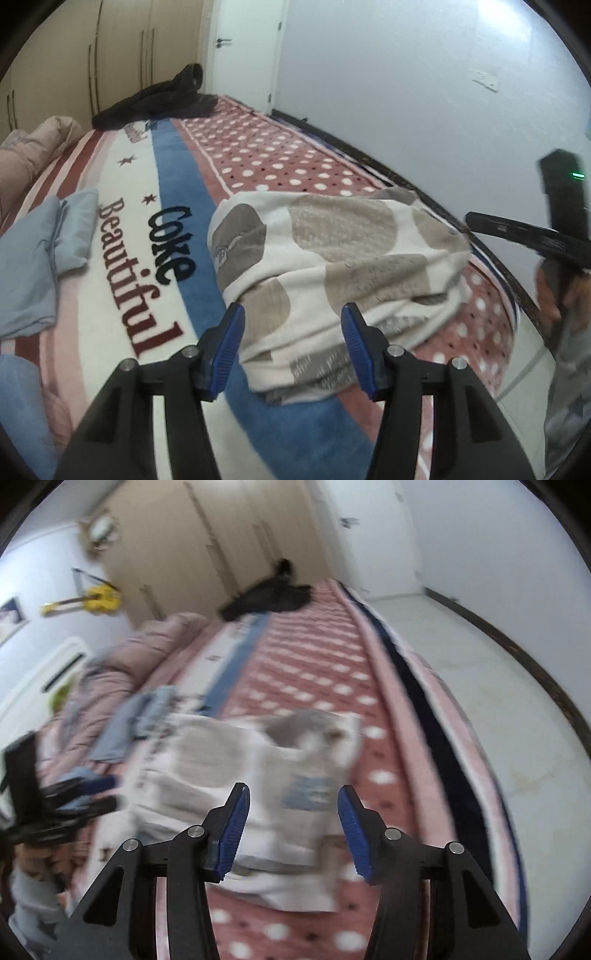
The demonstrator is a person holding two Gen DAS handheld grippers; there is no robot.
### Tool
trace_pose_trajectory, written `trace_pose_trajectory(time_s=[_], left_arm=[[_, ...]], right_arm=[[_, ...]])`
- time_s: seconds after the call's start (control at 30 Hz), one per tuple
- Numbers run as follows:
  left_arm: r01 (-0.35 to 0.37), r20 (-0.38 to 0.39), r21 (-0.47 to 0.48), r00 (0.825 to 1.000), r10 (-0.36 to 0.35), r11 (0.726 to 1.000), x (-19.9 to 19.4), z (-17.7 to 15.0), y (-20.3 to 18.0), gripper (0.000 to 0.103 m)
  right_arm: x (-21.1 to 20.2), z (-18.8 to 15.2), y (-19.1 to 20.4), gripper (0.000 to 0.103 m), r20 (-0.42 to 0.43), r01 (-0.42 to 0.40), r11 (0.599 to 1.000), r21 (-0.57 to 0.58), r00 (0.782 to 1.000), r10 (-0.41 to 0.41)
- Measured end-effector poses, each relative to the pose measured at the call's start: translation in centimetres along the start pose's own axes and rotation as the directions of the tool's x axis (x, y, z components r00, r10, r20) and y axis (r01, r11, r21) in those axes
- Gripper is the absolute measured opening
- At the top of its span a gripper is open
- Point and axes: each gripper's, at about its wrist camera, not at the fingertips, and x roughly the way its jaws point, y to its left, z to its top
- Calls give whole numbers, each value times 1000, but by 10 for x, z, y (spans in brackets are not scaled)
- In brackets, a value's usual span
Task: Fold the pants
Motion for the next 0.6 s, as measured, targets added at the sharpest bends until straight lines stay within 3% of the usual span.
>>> trace_pose_trajectory(time_s=[0.07, 0.2, 0.3, 0.37, 0.43, 0.6], left_arm=[[27, -19, -8, 999, -28, 1000, 11, -1, -2, 27], [23, -45, 2, 999, -23, 1000, 24, -9, -5, 25], [31, -69, -3, 997, -31, 1000, 27, -15, -1, 22], [33, -87, 8, 996, -32, 999, 28, -21, 0, 20], [42, -97, 12, 994, -41, 999, 28, -28, 1, 20], [44, -95, 16, 995, -43, 999, 20, -29, -1, 22]], right_arm=[[2, -2, 17, 43, 20, -51, 997, -50, 998, 52], [24, -15, 38, 39, -64, -212, 975, -63, 976, 208], [48, -28, 43, 39, -136, -130, 985, -109, 984, 115], [63, -35, 33, 29, -169, -98, 992, -78, 982, 84], [68, -44, 17, 23, -183, -103, 994, -37, 979, 95], [53, -48, -10, 23, -164, -156, 986, 62, 973, 164]])
